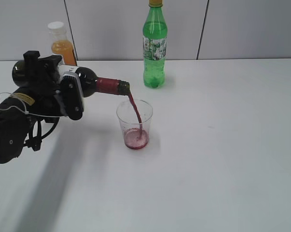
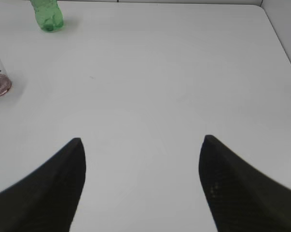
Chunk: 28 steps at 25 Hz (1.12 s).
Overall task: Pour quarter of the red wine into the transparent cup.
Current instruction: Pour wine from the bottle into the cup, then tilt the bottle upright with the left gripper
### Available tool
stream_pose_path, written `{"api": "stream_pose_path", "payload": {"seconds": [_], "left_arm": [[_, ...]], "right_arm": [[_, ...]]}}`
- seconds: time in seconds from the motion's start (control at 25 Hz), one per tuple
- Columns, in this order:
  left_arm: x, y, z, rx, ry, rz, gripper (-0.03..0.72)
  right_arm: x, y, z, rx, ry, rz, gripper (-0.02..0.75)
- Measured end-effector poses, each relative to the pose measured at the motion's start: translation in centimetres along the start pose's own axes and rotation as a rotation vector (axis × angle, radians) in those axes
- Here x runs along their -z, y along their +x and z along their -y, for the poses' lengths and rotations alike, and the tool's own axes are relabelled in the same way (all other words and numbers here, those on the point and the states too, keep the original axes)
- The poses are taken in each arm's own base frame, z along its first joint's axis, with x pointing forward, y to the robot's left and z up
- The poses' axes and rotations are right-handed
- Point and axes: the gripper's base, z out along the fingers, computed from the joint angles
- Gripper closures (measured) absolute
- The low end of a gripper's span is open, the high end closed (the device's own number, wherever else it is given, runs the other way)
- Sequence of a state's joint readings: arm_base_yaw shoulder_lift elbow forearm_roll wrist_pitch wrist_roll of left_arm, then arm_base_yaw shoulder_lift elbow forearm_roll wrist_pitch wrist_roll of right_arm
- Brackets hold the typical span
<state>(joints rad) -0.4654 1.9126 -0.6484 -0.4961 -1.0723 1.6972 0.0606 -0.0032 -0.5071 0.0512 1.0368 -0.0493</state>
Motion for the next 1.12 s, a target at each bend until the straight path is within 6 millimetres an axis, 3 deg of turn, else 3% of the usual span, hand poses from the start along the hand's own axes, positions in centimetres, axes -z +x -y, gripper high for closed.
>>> {"api": "stream_pose_path", "payload": {"seconds": [0.88,1.12], "left_arm": [[-0.02,-0.39,0.02,0.064,-0.008,0.043,0.137],[-0.01,-0.5,0.0,0.239,-0.003,0.056,0.137]], "right_arm": [[0.0,0.0,0.0,0.0,0.0,0.0,0.154],[0.0,0.0,0.0,0.0,0.0,0.0,0.154]]}}
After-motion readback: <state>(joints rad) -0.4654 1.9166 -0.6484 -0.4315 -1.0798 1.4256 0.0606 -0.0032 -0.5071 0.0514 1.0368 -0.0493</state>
